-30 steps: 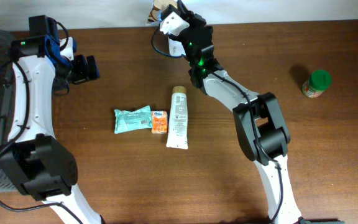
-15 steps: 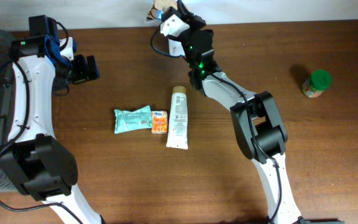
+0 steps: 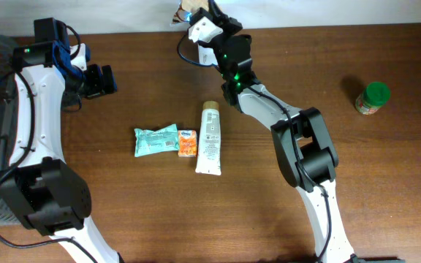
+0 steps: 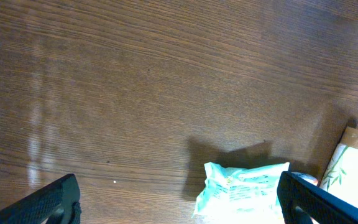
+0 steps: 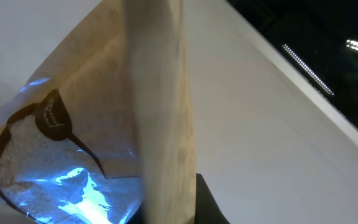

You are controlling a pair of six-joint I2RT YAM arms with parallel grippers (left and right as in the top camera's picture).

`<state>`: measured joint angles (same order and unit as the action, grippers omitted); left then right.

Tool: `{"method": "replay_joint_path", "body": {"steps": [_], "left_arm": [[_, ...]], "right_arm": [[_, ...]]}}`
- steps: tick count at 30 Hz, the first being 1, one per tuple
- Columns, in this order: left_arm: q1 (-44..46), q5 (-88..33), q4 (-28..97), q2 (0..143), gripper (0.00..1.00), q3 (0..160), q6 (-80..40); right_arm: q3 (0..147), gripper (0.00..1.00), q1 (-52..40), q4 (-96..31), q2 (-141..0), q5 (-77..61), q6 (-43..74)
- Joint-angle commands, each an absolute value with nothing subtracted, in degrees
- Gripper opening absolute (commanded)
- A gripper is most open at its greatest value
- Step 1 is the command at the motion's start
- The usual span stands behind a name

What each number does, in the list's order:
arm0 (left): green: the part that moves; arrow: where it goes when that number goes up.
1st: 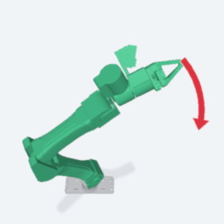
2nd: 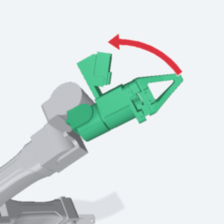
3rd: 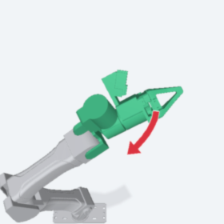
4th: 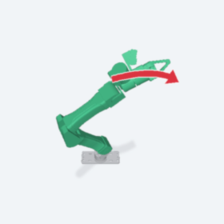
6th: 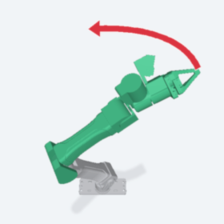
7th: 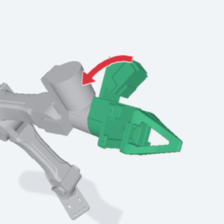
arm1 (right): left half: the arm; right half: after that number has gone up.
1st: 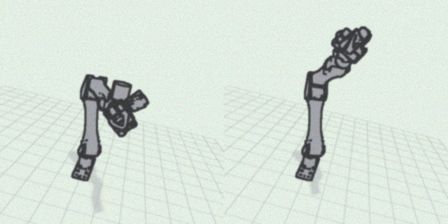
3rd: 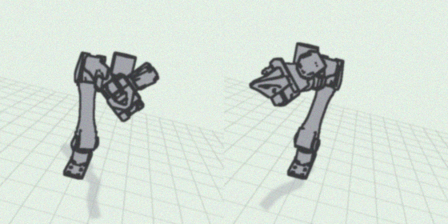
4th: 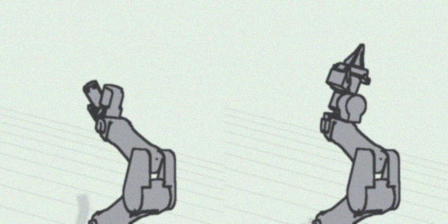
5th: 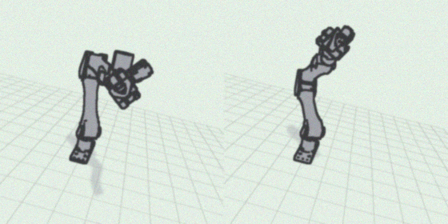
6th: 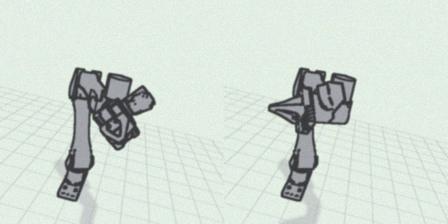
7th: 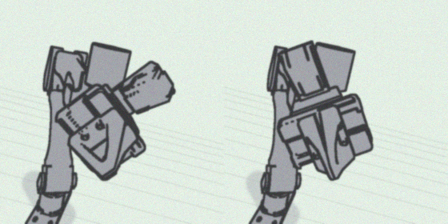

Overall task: Scan the item barcode
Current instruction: 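Hold the rice bag in front of the scanner with right gripper, then carry rice bag right with right gripper and set it beside the jar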

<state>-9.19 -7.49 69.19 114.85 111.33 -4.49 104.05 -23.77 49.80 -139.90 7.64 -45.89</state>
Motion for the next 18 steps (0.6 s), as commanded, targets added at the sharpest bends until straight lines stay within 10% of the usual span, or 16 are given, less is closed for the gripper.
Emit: {"method": "replay_joint_path", "body": {"steps": [1, 7, 18], "left_arm": [[-9.56, -8.1, 69.12, 113.86, 0.99, 111.48, -4.21], [-9.56, -8.1, 69.12, 113.86, 0.99, 111.48, -4.21], [-9.56, -8.1, 69.12, 113.86, 0.99, 111.48, -4.21]], "right_arm": [[106.08, 0.04, -23.62, 51.27, -136.9, 8.23, -46.26], [106.08, 0.04, -23.62, 38.28, -125.75, 8.6, -45.98], [106.08, 0.04, -23.59, -36.97, -91.02, 6.55, -1.19]]}}
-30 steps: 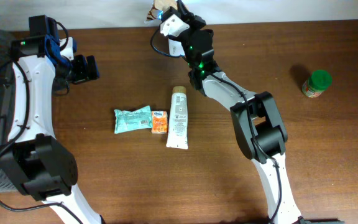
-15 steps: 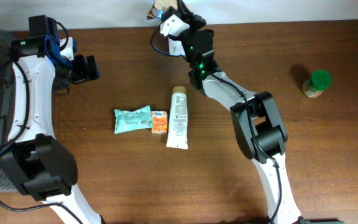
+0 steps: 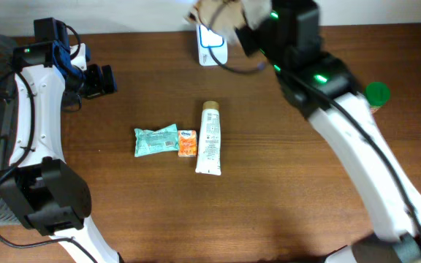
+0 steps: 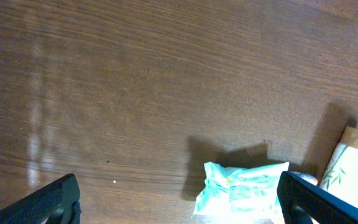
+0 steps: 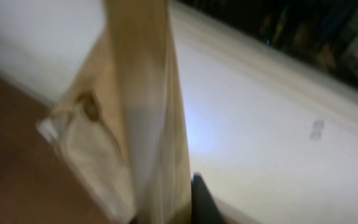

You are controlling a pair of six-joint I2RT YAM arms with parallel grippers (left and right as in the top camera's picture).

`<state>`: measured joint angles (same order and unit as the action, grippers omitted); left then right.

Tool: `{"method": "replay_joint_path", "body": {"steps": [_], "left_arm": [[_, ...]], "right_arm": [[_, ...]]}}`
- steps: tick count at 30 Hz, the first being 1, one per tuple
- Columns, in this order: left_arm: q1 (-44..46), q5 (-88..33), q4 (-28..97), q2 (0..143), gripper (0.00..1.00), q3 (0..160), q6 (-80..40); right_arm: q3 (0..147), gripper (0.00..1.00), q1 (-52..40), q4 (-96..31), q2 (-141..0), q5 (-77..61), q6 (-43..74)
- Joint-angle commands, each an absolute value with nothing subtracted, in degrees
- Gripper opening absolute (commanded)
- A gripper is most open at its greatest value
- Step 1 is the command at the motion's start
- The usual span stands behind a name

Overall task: Scan the item barcode
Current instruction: 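Carry rice bag right with right gripper and set it beside the jar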

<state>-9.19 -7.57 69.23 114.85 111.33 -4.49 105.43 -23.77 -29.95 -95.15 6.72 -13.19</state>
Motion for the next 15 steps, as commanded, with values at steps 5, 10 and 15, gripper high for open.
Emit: {"method": "replay_joint_path", "body": {"steps": [5, 10, 15], "left_arm": [[-9.56, -8.1, 69.12, 113.86, 0.99, 111.48, -4.21], [-9.56, -8.1, 69.1, 113.86, 0.99, 111.48, -4.21], [-9.56, -8.1, 69.1, 113.86, 0.99, 111.48, -4.21]], "right_arm": [[105.78, 0.04, -22.87, -70.72, -88.03, 6.0, 5.48], [91.07, 0.04, -12.38, -73.17, -88.6, 5.34, 11.51], [73.28, 0.04, 4.58, -56.9, -88.6, -0.36, 11.0]]}}
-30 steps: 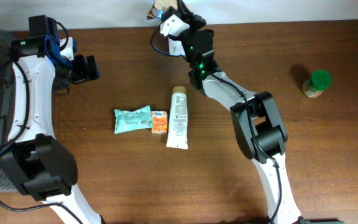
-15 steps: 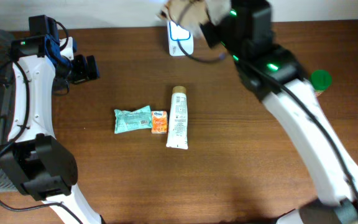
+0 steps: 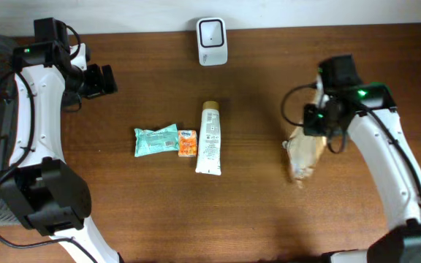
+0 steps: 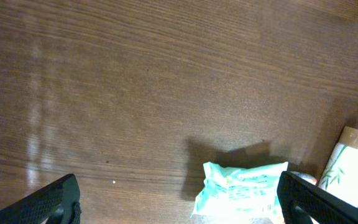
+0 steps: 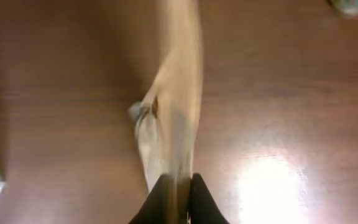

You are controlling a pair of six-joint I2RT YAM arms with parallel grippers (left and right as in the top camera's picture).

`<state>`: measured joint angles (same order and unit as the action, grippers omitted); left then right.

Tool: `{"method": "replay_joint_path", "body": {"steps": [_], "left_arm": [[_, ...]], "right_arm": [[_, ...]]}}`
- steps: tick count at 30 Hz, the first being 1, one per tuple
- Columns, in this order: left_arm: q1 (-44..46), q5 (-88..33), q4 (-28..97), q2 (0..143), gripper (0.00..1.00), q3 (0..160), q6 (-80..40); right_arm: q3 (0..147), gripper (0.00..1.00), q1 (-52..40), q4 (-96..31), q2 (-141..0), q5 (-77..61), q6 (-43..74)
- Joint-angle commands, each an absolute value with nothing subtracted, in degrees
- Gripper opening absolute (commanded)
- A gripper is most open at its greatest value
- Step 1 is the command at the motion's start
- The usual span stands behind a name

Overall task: Scan the item barcode
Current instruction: 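Carry rice bag right with right gripper and set it beside the jar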

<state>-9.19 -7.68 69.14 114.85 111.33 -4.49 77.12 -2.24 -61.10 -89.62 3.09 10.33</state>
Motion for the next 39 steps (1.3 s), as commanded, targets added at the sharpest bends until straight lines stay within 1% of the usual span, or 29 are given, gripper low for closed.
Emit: {"method": "replay_joint_path", "body": {"steps": [1, 3, 6, 8, 9, 10, 11, 12, 13, 15, 18, 21, 23, 24, 25, 29, 31, 33, 34, 39], "left_arm": [[-9.56, -8.1, 69.12, 113.86, 0.99, 111.48, -4.21], [-9.56, -8.1, 69.12, 113.86, 0.99, 111.48, -4.21], [-9.56, -8.1, 69.12, 113.86, 0.99, 111.48, -4.21], [-9.56, -8.1, 69.12, 113.86, 0.99, 111.48, -4.21], [-9.56, -8.1, 69.12, 113.86, 0.99, 111.48, -4.21], [-9.54, -8.1, 69.12, 113.86, 0.99, 111.48, -4.21], [-9.54, -8.1, 69.12, 113.86, 0.99, 111.48, -4.21], [-9.56, -8.1, 69.12, 113.86, 0.99, 111.48, -4.21], [-9.56, -8.1, 69.12, 113.86, 0.99, 111.48, -4.21], [-9.56, -8.1, 69.12, 113.86, 0.99, 111.48, -4.21], [-9.54, -8.1, 69.12, 113.86, 0.99, 111.48, -4.21], [-9.56, -8.1, 69.1, 113.86, 0.99, 111.48, -4.21], [-9.56, -8.1, 69.12, 113.86, 0.99, 111.48, -4.21], [-9.56, -8.1, 69.1, 113.86, 0.99, 111.48, -4.21], [-9.56, -8.1, 69.1, 113.86, 0.99, 111.48, -4.21], [-9.56, -8.1, 69.12, 113.86, 0.99, 111.48, -4.21], [-9.56, -8.1, 69.12, 113.86, 0.99, 111.48, -4.21], [-9.54, -8.1, 69.12, 113.86, 0.99, 111.48, -4.21], [-9.56, -8.1, 69.12, 113.86, 0.99, 111.48, -4.21], [-9.56, -8.1, 69.12, 113.86, 0.99, 111.48, -4.21]], "right_arm": [[72.49, 0.04, 7.4, -55.31, -88.6, -1.17, 11.03], [72.38, 0.04, 15.22, -52.36, -88.6, -1.52, 11.05], [72.36, 0.04, 22.79, -50.65, -88.6, -1.5, 12.14], [72.36, 0.04, 26.0, -50.76, -88.6, -1.32, 12.16], [72.36, 0.1, 26.65, -50.94, -88.6, -1.3, 12.38], [72.36, 0.18, 27.14, -50.94, -88.6, -1.26, 12.38], [72.38, 0.2, 27.57, -50.72, -88.6, -0.84, 12.53], [72.44, 0.28, 27.77, -50.41, -88.6, -0.86, 12.53], [72.79, 0.43, 27.77, -50.11, -88.6, -0.97, 12.56], [75.11, 0.54, 27.77, -50.98, -88.53, -3.99, 12.51], [82.35, 0.62, 27.14, -55.88, -88.53, -9.19, 12.49], [86.65, 0.68, 24.23, -59.83, -88.53, -21.93, 12.23], [85.93, 0.72, 20.34, -59.81, -88.62, -29.36, 9.65], [84.79, 0.77, 16.14, -59.72, -88.66, -29.8, 9.69], [84.25, 0.77, 13.47, -59.7, -88.88, -29.78, 9.69], [83.77, 0.76, -2.09, -58.08, -94.32, -29.8, 9.76], [83.77, 0.75, -7.25, -55.51, -98.7, -30.24, 12.43], [83.77, 0.72, -11.73, -52.34, -105.25, -33.85, 12.49], [83.77, 0.7, -13.3, -51.4, -108.51, -35.0, 12.49], [83.77, 0.69, -15.35, -48.23, -116.29, -35.81, 10.07]]}}
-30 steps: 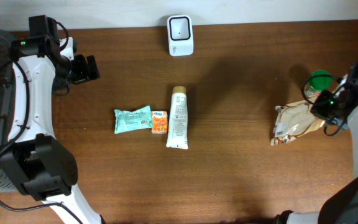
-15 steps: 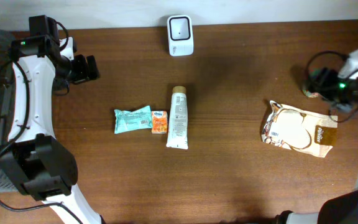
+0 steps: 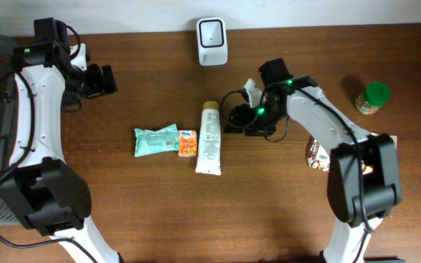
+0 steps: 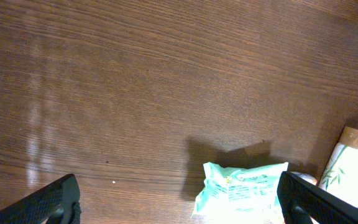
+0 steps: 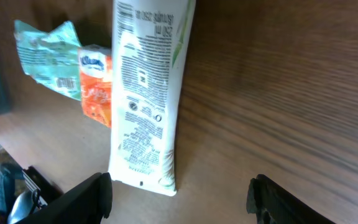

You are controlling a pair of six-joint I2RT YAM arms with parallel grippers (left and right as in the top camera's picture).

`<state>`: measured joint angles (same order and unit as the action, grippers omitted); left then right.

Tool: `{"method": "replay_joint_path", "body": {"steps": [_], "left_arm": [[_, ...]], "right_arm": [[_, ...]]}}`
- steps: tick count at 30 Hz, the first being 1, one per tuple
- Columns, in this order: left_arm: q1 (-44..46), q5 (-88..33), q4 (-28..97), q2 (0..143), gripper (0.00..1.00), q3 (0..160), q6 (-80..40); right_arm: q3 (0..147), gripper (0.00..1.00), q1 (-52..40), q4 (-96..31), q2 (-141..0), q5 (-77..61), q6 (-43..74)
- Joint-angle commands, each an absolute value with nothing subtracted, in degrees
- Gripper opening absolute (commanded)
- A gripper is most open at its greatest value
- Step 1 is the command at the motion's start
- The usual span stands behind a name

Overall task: Scan the item barcode
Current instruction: 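Carry rice bag right with right gripper and set it beside the jar, then grasp the white tube with the right gripper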

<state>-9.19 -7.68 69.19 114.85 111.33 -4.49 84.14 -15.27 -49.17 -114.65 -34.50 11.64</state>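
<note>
A white barcode scanner (image 3: 212, 31) stands at the table's far edge. On the wood lie a white tube (image 3: 210, 137), a small orange tissue pack (image 3: 187, 143) and a teal packet (image 3: 156, 140). The brown pouch (image 3: 315, 155) lies at the right, partly under my right arm. My right gripper (image 3: 238, 123) hangs open just right of the tube (image 5: 148, 93), nothing between its fingers (image 5: 86, 199). My left gripper (image 3: 101, 80) is open at the far left, above bare wood, with the teal packet (image 4: 241, 190) at its view's lower edge.
A jar with a green lid (image 3: 373, 98) stands at the far right. The orange pack (image 5: 97, 84) touches the teal packet (image 5: 45, 53) and lies close beside the tube.
My right gripper held the brown pouch low over the right of the table. Now the pouch lies there, and the gripper is open and further left beside the white tube. The left arm is unchanged.
My right gripper held the brown pouch up by the scanner at the far edge, lit blue. It still held it near the scanner, then low over the right of the table. Now the pouch lies there and the open gripper is by the tube.
</note>
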Motion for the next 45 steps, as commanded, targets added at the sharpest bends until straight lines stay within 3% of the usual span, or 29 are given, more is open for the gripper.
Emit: {"method": "replay_joint_path", "body": {"steps": [1, 6, 12, 17, 24, 27, 30, 34, 39, 45], "left_arm": [[-9.56, -8.1, 69.12, 113.86, 0.99, 111.48, -4.21], [-9.56, -8.1, 69.12, 113.86, 0.99, 111.48, -4.21], [-9.56, -8.1, 69.12, 113.86, 0.99, 111.48, -4.21], [-9.56, -8.1, 69.12, 113.86, 0.99, 111.48, -4.21], [-9.56, -8.1, 69.12, 113.86, 0.99, 111.48, -4.21], [-9.56, -8.1, 69.12, 113.86, 0.99, 111.48, -4.21], [-9.56, -8.1, 69.12, 113.86, 0.99, 111.48, -4.21], [-9.56, -8.1, 69.1, 113.86, 0.99, 111.48, -4.21], [-9.56, -8.1, 69.12, 113.86, 0.99, 111.48, -4.21], [-9.56, -8.1, 69.12, 113.86, 0.99, 111.48, -4.21]], "right_arm": [[83.77, 0.69, -15.35, -47.7, -116.68, -35.81, 9.82], [81.82, 0.66, -16.19, -40.12, -119.59, -37.43, 9.04], [77.23, 0.47, -19.07, -30.37, -119.77, -39.44, 13.82], [71.0, 0.34, -21.39, -19.59, -120.73, -39.13, 26.76], [70.65, 0.31, -24.16, -15.4, -125.03, -36.25, 37.41], [70.65, 0.29, -24.47, -15.59, -125.12, -34.04, 37.36], [70.67, 0.14, -24.29, -15.57, -125.1, -36.64, 35.94], [70.83, 0.05, -24.25, -15.57, -123.02, -39.07, 30.55], [70.83, 0.04, -24.23, -15.88, -114.26, -41.54, 24.38], [70.83, 0.04, -18.57, -22.76, -91.66, -46.85, 21.21]]}}
